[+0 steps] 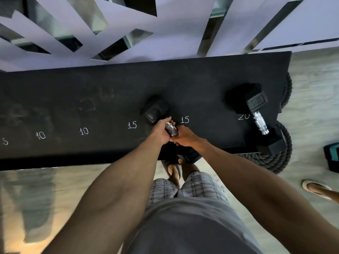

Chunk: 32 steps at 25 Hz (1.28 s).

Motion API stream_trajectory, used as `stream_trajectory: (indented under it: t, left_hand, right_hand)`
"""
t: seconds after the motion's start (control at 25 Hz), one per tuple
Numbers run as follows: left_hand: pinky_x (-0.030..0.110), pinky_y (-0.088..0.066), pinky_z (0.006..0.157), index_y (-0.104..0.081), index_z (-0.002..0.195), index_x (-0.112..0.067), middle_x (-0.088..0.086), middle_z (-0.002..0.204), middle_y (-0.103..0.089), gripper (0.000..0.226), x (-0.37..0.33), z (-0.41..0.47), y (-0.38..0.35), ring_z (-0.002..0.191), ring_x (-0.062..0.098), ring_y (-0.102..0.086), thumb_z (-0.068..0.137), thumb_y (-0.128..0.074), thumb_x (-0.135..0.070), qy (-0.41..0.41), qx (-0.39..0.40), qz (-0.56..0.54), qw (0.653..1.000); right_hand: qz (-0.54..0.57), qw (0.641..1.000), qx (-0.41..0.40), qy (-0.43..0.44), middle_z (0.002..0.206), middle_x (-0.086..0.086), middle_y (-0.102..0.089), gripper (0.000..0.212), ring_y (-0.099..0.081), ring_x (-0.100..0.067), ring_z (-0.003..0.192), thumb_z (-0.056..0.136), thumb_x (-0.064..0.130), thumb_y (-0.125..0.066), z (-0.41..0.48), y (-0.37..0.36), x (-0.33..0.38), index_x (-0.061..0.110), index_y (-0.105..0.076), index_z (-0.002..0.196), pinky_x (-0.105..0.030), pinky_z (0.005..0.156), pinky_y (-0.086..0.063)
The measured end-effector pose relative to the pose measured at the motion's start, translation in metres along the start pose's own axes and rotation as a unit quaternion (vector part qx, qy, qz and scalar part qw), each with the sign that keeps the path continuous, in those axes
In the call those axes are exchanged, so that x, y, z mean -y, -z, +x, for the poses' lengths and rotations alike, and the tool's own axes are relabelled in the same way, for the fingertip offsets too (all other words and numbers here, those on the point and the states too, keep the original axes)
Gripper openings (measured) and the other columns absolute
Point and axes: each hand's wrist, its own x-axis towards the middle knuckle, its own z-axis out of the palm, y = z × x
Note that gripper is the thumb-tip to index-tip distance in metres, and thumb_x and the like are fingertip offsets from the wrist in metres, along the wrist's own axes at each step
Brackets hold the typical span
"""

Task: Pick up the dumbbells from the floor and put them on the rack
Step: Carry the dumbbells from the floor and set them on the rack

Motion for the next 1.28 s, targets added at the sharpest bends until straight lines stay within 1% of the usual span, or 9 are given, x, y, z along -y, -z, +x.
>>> stream_trajectory:
  t: [0.2,0.56,0.68,0.76,0.8,0.88,1.0,1.16,1.28]
  left_hand:
    - [0.028,-0.050,0.068,-0.061,0.079,-0.010,0.002,0.080,-0.059,0.012,0.003,0.010,-0.003,0.076,0.011,-0.059,0.091,-0.063,-0.009,0.000,0.007,-0.039,0.999]
    - [0.027,-0.050,0.072,-0.062,0.087,-0.014,0.003,0.087,-0.063,0.010,0.008,0.012,-0.003,0.080,0.013,-0.060,0.095,-0.057,-0.010,-0.001,0.028,-0.047,0.998]
    - [0.025,-0.050,0.069,-0.064,0.090,-0.011,0.004,0.092,-0.066,0.004,0.009,0.015,-0.001,0.080,0.014,-0.062,0.092,-0.063,-0.015,-0.009,-0.004,0.030,1.000]
    - [0.025,-0.050,0.073,-0.065,0.106,-0.007,0.006,0.107,-0.068,0.029,0.010,0.018,0.010,0.090,0.017,-0.065,0.086,-0.071,-0.026,-0.034,-0.040,0.175,0.983]
    - [0.028,-0.051,0.081,-0.064,0.114,-0.006,0.006,0.116,-0.067,0.042,0.009,0.017,0.017,0.100,0.019,-0.065,0.084,-0.073,-0.033,-0.053,-0.058,0.274,0.959]
    - [0.035,-0.050,0.094,-0.067,0.109,-0.008,0.008,0.115,-0.067,0.037,0.005,0.014,0.031,0.110,0.025,-0.064,0.086,-0.068,-0.037,-0.109,-0.072,0.474,0.871]
    - [0.038,-0.055,0.092,-0.071,0.102,-0.004,0.013,0.110,-0.072,0.029,-0.002,0.011,0.049,0.104,0.031,-0.068,0.090,-0.058,-0.027,-0.176,-0.056,0.673,0.717]
    - [0.036,-0.052,0.090,-0.069,0.098,-0.014,0.010,0.109,-0.070,0.024,0.004,-0.011,0.062,0.107,0.030,-0.065,0.089,-0.055,-0.032,-0.242,0.017,0.829,0.505]
    - [0.036,-0.051,0.092,-0.066,0.097,-0.023,0.005,0.109,-0.070,0.018,0.022,-0.028,0.073,0.105,0.028,-0.065,0.088,-0.052,-0.031,-0.242,0.079,0.872,0.417]
  right_hand:
    - [-0.011,1.000,0.007,-0.014,0.087,-0.008,-0.072,0.031,-0.072,-0.021,0.074,0.078,0.019,-0.073,0.016,0.008,-0.007,0.010,-0.060,0.105,-0.042,0.076,-0.061]
    - [-0.008,0.999,0.023,-0.020,0.099,-0.002,-0.070,0.043,-0.070,-0.017,0.085,0.075,0.023,-0.072,0.014,0.013,-0.011,0.017,-0.057,0.116,-0.037,0.082,-0.058]
    - [-0.041,0.999,0.003,-0.024,0.105,-0.004,-0.067,0.041,-0.066,-0.021,0.093,0.081,0.023,-0.070,0.009,0.012,-0.010,0.013,-0.056,0.118,-0.033,0.078,-0.052]
    - [-0.063,0.997,-0.025,-0.023,0.100,-0.008,-0.067,0.032,-0.066,-0.025,0.089,0.085,0.025,-0.066,0.003,0.013,-0.009,0.009,-0.058,0.111,-0.035,0.073,-0.051]
    - [-0.067,0.997,-0.045,-0.016,0.098,-0.011,-0.068,0.029,-0.066,-0.028,0.087,0.087,0.027,-0.064,-0.003,0.013,-0.008,0.008,-0.059,0.108,-0.035,0.070,-0.049]
    - [-0.066,0.993,-0.097,0.003,0.096,-0.014,-0.069,0.029,-0.067,-0.032,0.087,0.091,0.028,-0.060,-0.016,0.010,-0.008,0.005,-0.059,0.108,-0.034,0.068,-0.047]
    - [-0.035,0.981,-0.190,0.017,0.097,-0.012,-0.070,0.020,-0.066,-0.031,0.091,0.092,0.022,-0.059,-0.047,-0.002,-0.005,0.006,-0.063,0.104,-0.038,0.077,-0.052]
    - [0.023,0.941,-0.338,-0.001,0.098,-0.011,-0.071,0.017,-0.066,-0.028,0.094,0.089,0.011,-0.053,-0.104,-0.042,-0.008,0.006,-0.068,0.095,-0.038,0.084,-0.052]
    - [0.040,0.943,-0.321,-0.072,0.097,-0.017,-0.071,0.019,-0.066,-0.035,0.091,0.091,0.011,-0.049,-0.147,-0.087,-0.025,0.003,-0.065,0.096,-0.042,0.079,-0.053]
